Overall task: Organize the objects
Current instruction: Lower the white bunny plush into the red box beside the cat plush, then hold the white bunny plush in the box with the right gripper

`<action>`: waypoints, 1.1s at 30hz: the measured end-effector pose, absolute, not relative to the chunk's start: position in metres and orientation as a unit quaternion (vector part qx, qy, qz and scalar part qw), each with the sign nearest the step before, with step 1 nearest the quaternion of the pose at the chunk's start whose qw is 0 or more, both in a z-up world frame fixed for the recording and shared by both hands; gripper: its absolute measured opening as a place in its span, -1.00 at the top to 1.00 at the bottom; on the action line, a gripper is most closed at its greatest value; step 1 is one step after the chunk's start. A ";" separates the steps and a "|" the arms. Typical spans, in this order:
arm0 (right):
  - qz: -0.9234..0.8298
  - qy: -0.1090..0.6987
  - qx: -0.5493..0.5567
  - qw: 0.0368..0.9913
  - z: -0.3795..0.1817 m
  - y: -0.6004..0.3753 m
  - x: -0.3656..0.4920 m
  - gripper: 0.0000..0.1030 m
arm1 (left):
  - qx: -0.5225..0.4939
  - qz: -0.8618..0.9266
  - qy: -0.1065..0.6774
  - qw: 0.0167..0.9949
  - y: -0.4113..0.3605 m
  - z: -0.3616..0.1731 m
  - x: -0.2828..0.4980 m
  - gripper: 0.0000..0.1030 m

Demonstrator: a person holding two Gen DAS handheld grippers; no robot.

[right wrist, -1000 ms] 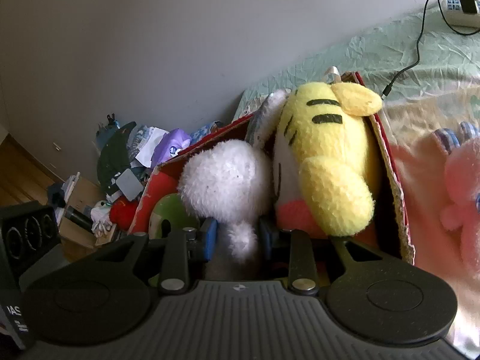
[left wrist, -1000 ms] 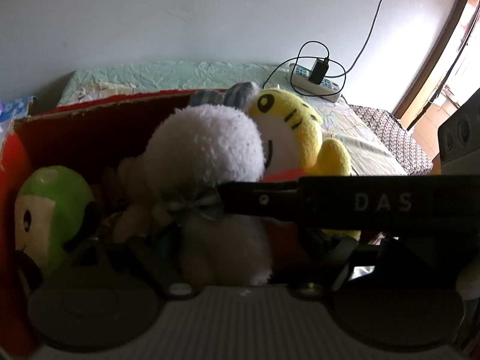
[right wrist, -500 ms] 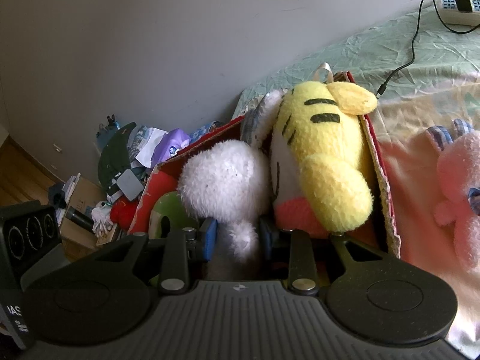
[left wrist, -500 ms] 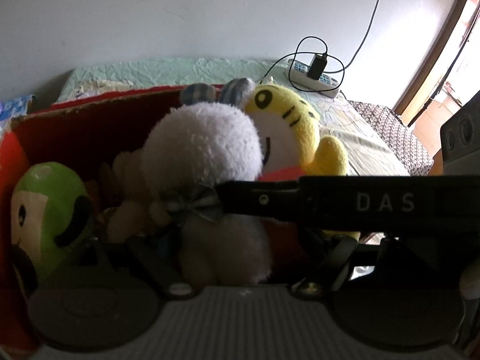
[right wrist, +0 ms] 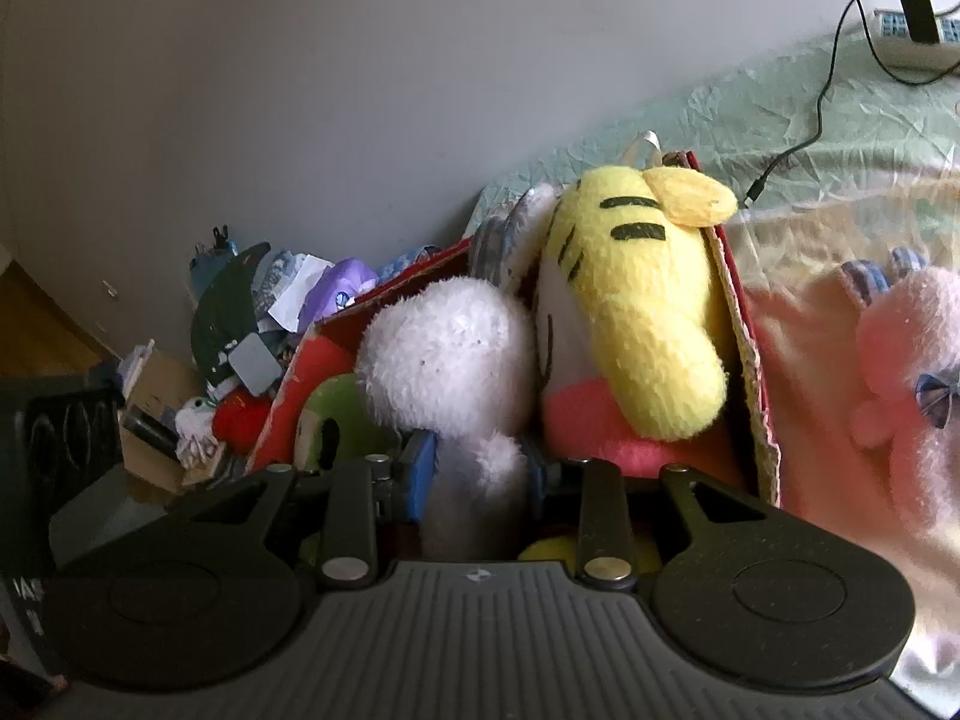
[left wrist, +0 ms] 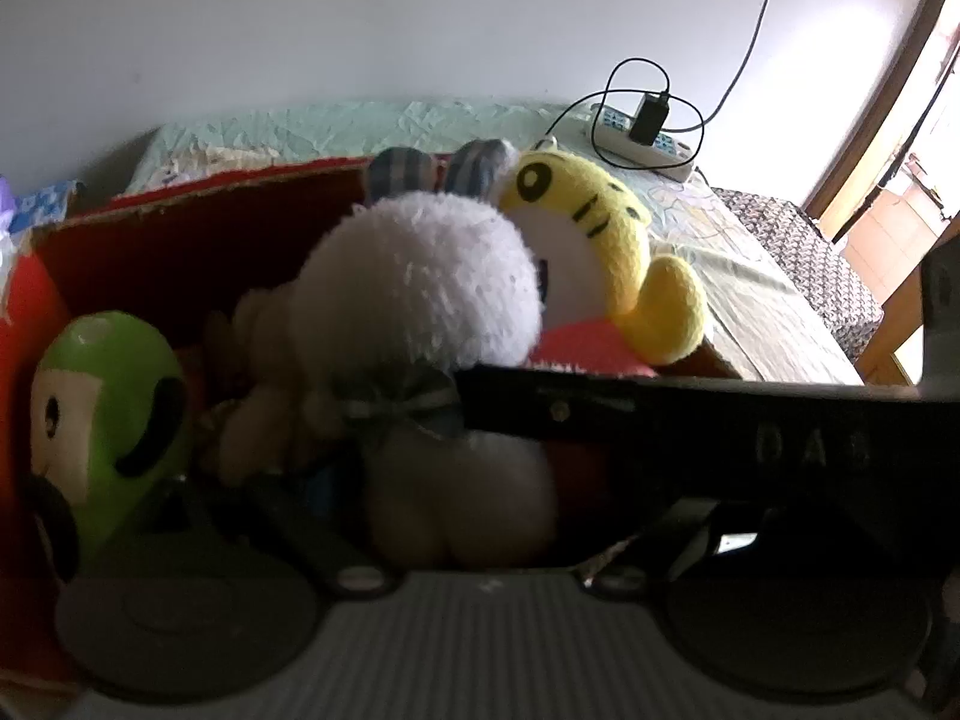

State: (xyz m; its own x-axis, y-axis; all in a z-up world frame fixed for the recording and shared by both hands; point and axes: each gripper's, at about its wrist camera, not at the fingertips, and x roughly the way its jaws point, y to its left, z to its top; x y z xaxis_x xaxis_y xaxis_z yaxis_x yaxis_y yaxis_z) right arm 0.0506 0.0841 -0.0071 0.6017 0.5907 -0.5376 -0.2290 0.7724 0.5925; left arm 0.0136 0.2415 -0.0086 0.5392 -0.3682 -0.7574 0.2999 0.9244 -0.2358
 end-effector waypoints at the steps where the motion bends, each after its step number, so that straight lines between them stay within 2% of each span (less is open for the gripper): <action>1: 0.238 0.377 0.238 0.863 -0.007 0.084 0.050 0.37 | -0.038 -0.189 0.442 0.876 0.241 -0.009 0.014 -0.69; 18: 0.242 0.367 0.243 0.865 -0.007 0.078 0.047 0.45 | -0.037 -0.177 0.452 0.874 0.240 -0.012 0.016 -0.71; 33: 0.233 0.356 0.228 0.876 -0.008 0.082 0.043 0.44 | -0.036 -0.175 0.456 0.872 0.237 -0.013 0.018 -0.71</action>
State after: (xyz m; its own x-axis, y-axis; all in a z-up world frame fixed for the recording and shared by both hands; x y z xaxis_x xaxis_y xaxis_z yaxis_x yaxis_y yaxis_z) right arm 0.0434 0.0819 -0.0076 0.6378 0.5706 -0.5174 -0.2453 0.7872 0.5658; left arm 0.0178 0.2372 -0.0129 0.5233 -0.3384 -0.7821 0.2730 0.9360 -0.2224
